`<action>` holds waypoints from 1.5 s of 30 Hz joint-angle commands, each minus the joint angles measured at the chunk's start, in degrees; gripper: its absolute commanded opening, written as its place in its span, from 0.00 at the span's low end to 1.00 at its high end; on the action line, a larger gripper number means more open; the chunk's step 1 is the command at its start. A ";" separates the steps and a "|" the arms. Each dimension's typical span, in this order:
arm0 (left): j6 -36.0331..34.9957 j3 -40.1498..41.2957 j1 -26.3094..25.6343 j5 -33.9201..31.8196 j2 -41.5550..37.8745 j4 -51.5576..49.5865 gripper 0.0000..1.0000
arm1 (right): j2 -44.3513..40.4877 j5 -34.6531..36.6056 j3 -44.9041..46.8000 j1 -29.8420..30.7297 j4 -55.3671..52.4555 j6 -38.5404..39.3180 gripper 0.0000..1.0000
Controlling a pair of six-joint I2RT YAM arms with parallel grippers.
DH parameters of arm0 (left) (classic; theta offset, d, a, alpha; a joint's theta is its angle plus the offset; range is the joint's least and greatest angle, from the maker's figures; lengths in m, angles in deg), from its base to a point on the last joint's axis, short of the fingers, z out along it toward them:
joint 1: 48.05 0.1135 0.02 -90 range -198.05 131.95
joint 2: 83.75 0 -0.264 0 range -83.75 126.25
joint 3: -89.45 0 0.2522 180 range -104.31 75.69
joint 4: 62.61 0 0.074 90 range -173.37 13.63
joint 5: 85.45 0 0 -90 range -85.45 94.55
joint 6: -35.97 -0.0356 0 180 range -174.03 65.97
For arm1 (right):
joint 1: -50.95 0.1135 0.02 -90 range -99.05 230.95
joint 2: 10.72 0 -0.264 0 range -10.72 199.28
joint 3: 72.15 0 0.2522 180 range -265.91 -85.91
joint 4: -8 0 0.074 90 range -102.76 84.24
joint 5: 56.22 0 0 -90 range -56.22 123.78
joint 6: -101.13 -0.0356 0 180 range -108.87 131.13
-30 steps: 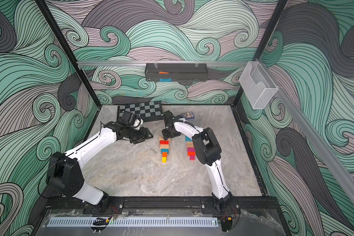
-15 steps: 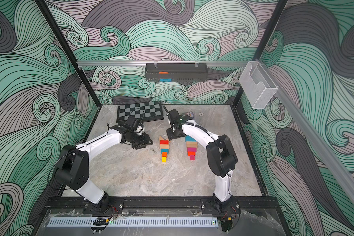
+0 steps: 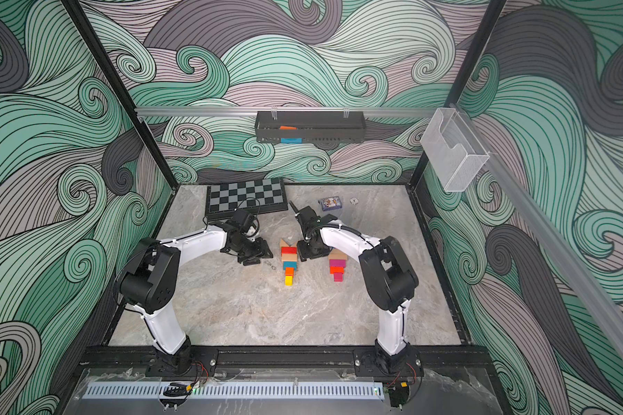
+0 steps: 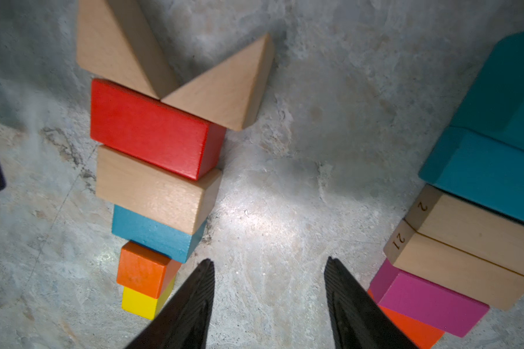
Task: Assemble a carrot with building blocks
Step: Adjust the building block at the center of the board.
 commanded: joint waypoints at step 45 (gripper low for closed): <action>-1.00 -6.74 -3.13 -7.08 4.54 1.37 0.63 | 0.13 -0.05 0.08 0.19 0.64 -0.76 0.61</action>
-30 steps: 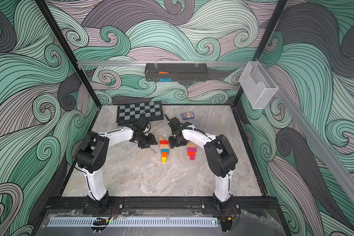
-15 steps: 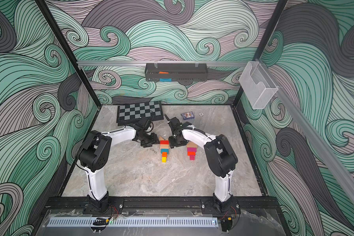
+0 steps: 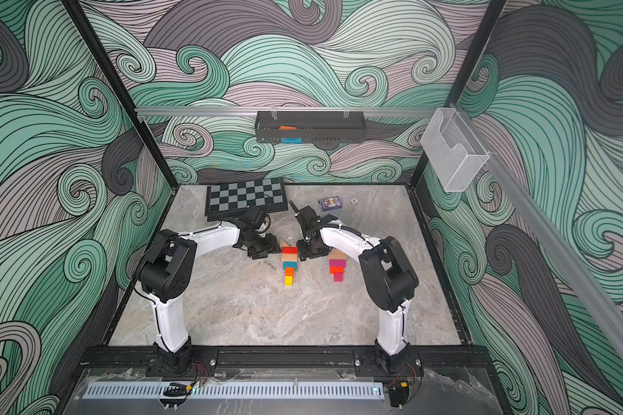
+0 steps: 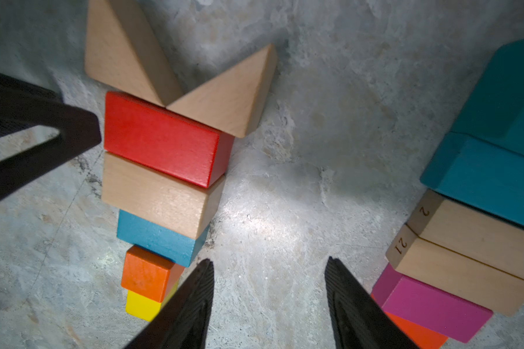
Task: Assemble a carrot with building blocks
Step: Adjust the building block at the center of the board.
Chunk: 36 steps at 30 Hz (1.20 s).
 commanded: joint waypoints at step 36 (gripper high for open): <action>0.10 10.83 0.08 -0.54 -12.15 -2.33 0.64 | 2.84 -1.36 2.80 3.16 2.77 -1.85 0.60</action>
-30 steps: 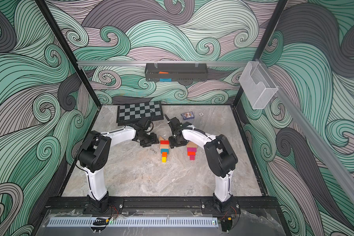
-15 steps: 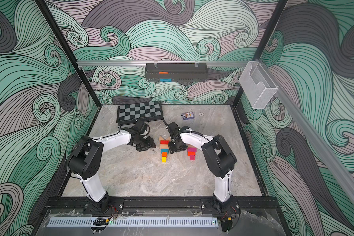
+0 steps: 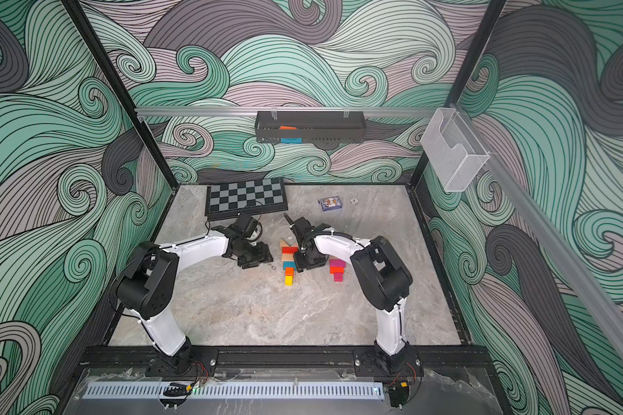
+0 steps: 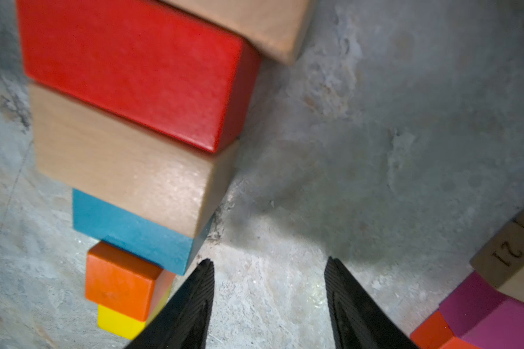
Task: Assemble a carrot with building blocks
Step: Adjust the building block at the center of the board.
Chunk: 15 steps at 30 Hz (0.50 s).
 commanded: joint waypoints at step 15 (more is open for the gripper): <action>-0.25 0.36 -0.10 0.51 -2.06 -1.17 0.64 | 0.22 0.86 -1.63 -0.05 0.11 -1.03 0.60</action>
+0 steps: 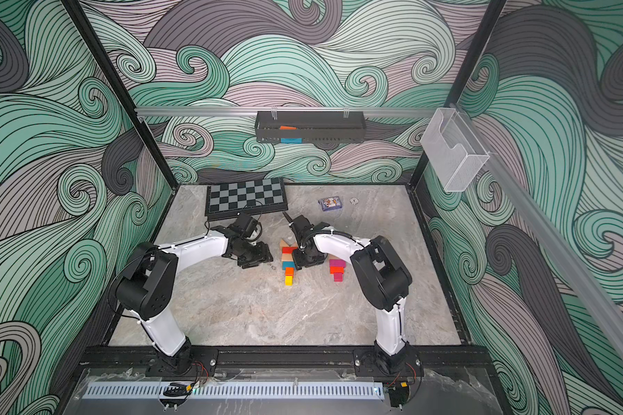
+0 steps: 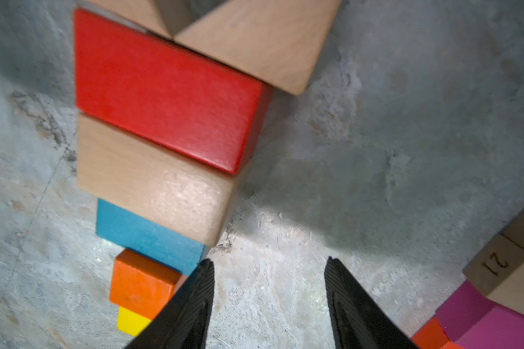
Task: Assemble a carrot with building blocks
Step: Adjust the building block at the center of the board.
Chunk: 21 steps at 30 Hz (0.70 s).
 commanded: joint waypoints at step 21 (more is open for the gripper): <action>-0.42 1.31 0.11 -0.98 -12.86 -7.09 0.69 | -11.97 0.55 11.54 9.66 0.79 -2.26 0.78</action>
